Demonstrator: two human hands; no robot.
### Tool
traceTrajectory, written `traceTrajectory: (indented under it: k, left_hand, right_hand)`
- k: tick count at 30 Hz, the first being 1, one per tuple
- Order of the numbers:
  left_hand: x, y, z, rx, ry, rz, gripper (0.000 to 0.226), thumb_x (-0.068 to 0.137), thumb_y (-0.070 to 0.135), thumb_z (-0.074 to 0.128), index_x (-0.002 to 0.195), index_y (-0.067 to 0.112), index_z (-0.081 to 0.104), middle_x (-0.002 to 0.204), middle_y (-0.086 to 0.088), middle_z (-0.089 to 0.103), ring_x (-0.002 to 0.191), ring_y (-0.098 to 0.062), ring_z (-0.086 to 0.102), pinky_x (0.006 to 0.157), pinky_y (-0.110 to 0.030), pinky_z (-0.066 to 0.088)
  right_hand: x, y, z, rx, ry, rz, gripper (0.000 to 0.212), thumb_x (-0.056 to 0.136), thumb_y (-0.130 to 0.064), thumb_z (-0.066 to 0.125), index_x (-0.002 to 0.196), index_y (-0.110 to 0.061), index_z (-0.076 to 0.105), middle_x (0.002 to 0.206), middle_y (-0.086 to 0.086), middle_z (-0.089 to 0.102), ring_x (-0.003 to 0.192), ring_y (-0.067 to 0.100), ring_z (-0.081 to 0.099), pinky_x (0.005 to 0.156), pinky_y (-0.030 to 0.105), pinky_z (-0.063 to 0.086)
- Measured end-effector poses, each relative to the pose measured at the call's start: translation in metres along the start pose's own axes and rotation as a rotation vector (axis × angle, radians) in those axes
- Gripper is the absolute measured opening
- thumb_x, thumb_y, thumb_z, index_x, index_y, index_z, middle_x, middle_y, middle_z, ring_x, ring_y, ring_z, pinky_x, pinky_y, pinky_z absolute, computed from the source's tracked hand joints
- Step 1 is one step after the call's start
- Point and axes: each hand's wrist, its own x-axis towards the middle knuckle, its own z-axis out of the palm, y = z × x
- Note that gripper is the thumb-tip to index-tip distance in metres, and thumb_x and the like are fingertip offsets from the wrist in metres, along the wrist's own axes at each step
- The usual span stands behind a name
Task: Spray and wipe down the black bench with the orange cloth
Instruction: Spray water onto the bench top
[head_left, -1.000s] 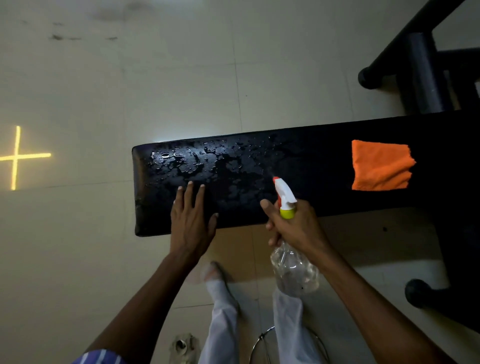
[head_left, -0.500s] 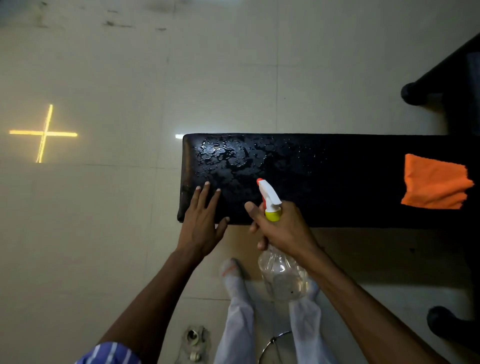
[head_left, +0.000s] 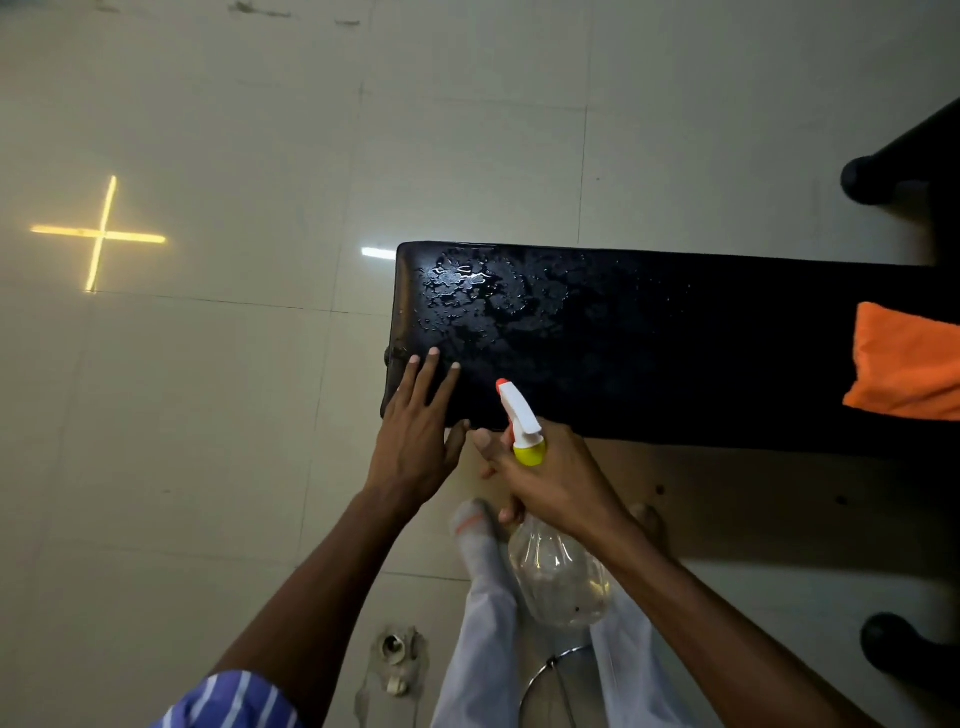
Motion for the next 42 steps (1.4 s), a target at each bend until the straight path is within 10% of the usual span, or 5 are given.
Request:
traceTrajectory:
  k: [12, 17, 22, 32, 42]
  left_hand:
    - [0.025, 0.063, 0.022, 0.071, 0.058, 0.105, 0.073, 0.105, 0.044, 0.051, 0.164, 0.016, 0.02, 0.174, -0.01, 0.011, 0.162, -0.03, 0.004, 0.131, -0.047, 0.016]
    - [0.046, 0.113, 0.04, 0.099, -0.005, 0.21, 0.075, 0.104, 0.049, 0.049, 0.165, 0.019, 0.016, 0.174, -0.008, 0.007, 0.162, -0.028, 0.0, 0.131, -0.047, 0.011]
    - [0.059, 0.161, 0.055, 0.124, -0.048, 0.282, 0.075, 0.105, 0.05, 0.046, 0.165, 0.02, 0.014, 0.174, -0.006, 0.006, 0.162, -0.027, -0.003, 0.131, -0.047, 0.012]
    - [0.082, 0.244, 0.076, 0.149, -0.112, 0.386, 0.074, 0.104, 0.046, 0.051, 0.165, 0.02, 0.016, 0.174, -0.007, 0.007, 0.162, -0.029, -0.002, 0.131, -0.049, 0.014]
    - [0.107, 0.359, 0.104, 0.039, -0.108, 0.367, 0.035, 0.103, 0.038, 0.055, 0.123, 0.01, 0.058, 0.128, -0.011, 0.053, 0.124, -0.03, 0.045, 0.101, -0.041, 0.043]
  right_hand:
    - [-0.031, 0.057, -0.062, -0.095, 0.199, 0.169, 0.05, 0.093, -0.062, 0.07, 0.07, -0.021, 0.053, 0.05, -0.013, 0.067, 0.037, 0.004, 0.063, 0.039, 0.006, 0.038]
    - [-0.041, 0.082, -0.106, 0.0, 0.275, 0.202, 0.044, 0.092, -0.058, 0.074, 0.079, -0.02, 0.056, 0.056, 0.002, 0.07, 0.041, 0.017, 0.069, 0.049, 0.032, 0.056]
    - [-0.052, 0.105, -0.149, 0.145, 0.356, 0.235, 0.037, 0.092, -0.056, 0.075, 0.088, -0.022, 0.059, 0.075, -0.001, 0.079, 0.043, 0.02, 0.07, 0.05, 0.029, 0.058]
    - [-0.079, 0.147, -0.221, 0.145, 0.449, 0.267, 0.05, 0.093, -0.059, 0.072, 0.07, -0.02, 0.052, 0.047, -0.005, 0.065, 0.038, 0.01, 0.063, 0.043, 0.014, 0.045]
    - [-0.104, 0.176, -0.305, 0.366, 0.644, 0.104, 0.028, 0.089, -0.047, 0.082, 0.088, -0.03, 0.06, 0.076, -0.004, 0.074, 0.053, 0.021, 0.075, 0.052, 0.023, 0.056]
